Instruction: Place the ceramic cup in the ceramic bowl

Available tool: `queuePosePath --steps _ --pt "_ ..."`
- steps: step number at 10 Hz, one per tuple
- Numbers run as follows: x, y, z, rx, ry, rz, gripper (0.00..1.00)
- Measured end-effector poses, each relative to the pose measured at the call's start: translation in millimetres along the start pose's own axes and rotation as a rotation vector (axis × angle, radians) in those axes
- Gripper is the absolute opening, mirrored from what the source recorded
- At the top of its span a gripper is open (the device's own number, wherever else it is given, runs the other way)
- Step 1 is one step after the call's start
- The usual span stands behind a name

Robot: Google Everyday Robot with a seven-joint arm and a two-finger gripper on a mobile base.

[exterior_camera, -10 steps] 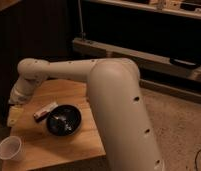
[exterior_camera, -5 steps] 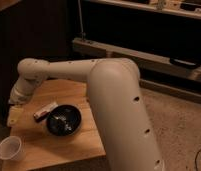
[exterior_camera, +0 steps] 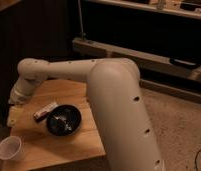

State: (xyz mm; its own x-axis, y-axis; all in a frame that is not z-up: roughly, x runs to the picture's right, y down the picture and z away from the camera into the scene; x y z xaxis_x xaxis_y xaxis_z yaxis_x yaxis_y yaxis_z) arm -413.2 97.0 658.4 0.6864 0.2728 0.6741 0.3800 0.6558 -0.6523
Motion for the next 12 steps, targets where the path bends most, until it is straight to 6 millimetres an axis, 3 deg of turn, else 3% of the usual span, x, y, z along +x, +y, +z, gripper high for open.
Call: queuePosePath --steps 7,12 --pt "-1 -1 -1 0.003 0.005 -0.009 0.76" --pt "7 4 -27 0.131 0.235 -0.382 0.76"
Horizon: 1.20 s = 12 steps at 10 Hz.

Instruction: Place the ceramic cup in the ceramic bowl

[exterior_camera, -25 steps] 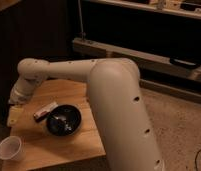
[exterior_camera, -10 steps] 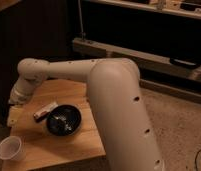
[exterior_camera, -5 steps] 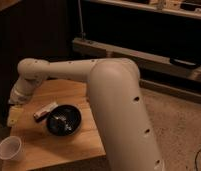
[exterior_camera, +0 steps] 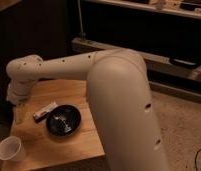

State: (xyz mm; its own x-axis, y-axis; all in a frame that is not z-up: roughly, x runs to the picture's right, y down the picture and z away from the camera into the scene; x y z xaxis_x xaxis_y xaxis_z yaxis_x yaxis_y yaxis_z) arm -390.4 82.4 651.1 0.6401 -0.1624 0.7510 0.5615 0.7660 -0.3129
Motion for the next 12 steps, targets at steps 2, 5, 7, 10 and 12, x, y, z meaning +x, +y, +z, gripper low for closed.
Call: queuePosePath --steps 2,5,7,10,12 --pt "-1 2 -3 0.015 0.024 -0.050 0.76" --pt "-3 3 -1 0.020 0.013 -0.073 0.76" --pt "1 9 3 0.032 -0.043 -0.221 0.76" --pt "4 17 2 0.059 -0.147 -0.485 0.76" --pt "6 20 -1 0.085 -0.189 -0.590 0.76"
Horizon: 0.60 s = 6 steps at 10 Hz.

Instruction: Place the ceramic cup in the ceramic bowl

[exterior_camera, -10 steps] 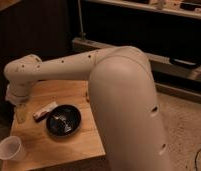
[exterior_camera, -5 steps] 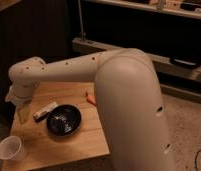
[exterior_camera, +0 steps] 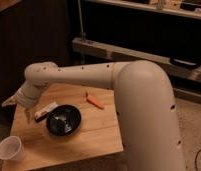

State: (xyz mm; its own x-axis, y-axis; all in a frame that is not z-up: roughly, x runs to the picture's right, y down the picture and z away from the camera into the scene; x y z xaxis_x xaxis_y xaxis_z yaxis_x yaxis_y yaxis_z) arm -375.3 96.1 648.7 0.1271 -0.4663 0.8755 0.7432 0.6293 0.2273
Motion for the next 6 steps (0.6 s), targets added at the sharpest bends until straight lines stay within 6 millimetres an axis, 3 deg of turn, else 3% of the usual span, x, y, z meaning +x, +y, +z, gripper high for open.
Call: queuePosePath --steps 4,6 --pt "-10 -7 10 -0.032 0.000 -0.041 0.76" --pt "-19 -5 18 -0.090 0.006 -0.229 0.76"
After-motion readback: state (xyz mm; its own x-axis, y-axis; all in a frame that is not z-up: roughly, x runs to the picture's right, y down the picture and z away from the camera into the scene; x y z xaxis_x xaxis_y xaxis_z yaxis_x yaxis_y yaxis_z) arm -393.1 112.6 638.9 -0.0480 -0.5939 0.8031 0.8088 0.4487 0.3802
